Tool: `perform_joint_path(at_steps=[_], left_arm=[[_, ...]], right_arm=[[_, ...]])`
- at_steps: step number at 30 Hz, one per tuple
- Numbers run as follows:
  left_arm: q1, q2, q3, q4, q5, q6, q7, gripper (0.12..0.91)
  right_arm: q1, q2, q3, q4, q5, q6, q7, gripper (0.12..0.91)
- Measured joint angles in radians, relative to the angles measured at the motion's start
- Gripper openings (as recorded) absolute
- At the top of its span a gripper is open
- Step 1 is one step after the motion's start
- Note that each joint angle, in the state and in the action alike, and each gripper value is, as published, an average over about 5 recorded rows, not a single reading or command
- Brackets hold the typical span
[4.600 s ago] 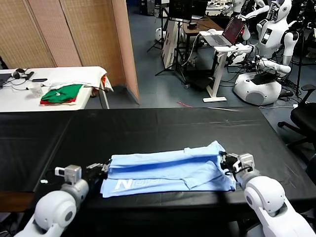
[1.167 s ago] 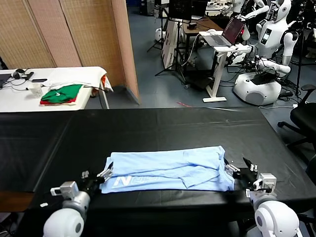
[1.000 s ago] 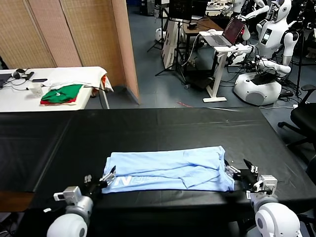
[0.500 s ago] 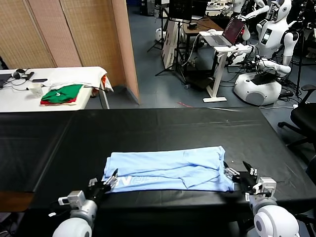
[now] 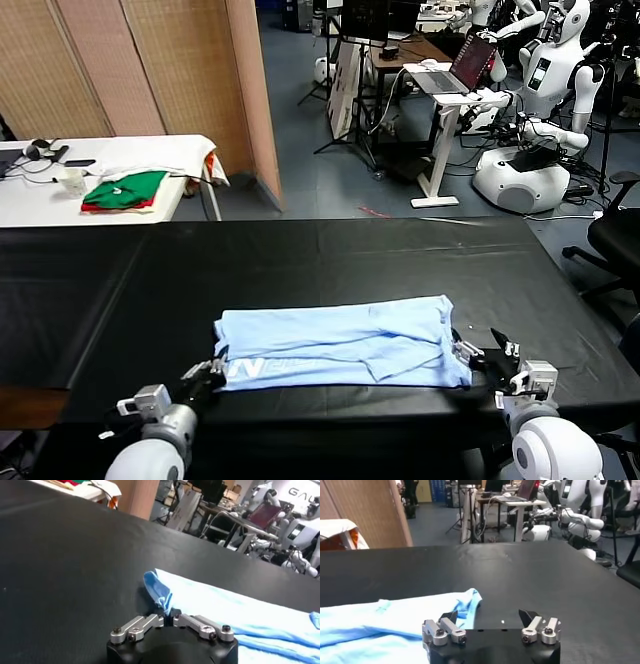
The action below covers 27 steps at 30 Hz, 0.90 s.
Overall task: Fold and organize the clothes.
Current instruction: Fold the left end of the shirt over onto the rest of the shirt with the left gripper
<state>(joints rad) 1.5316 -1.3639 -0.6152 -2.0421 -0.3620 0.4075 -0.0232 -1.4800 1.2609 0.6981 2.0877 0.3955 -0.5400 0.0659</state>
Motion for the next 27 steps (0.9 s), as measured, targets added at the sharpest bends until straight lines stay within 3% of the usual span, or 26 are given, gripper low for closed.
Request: perform_joint_path(at_steps=[5, 10, 14, 20, 27], left_arm=[[0.023, 0.097, -0.049, -0.008, 0.114, -0.032, 0.017, 0.191], [0.042, 0.216, -0.135, 0.013, 0.100, -0.038, 0.017, 0.191], [0.045, 0.269, -0.181, 0.016, 0.098, -0.040, 0.015, 0.191], [0.029, 0.250, -0.150, -0.032, 0.090, -0.025, 0.008, 0.191], [0.010, 0.142, -0.004, -0.104, -0.026, 0.012, -0.018, 0.191]], right_arm=[[-0.003, 0.010, -0.004, -0.007, -0.003, 0.003, 0.000, 0.907], [-0.004, 0.024, -0.011, -0.012, -0.014, 0.004, 0.000, 0.907], [-0.012, 0.036, -0.013, -0.011, -0.026, 0.005, 0.000, 0.907], [-0.038, 0.048, 0.002, -0.002, -0.037, 0.017, 0.000, 0.907], [-0.082, 0.076, 0.036, 0.005, -0.046, 0.027, -0.002, 0.907]])
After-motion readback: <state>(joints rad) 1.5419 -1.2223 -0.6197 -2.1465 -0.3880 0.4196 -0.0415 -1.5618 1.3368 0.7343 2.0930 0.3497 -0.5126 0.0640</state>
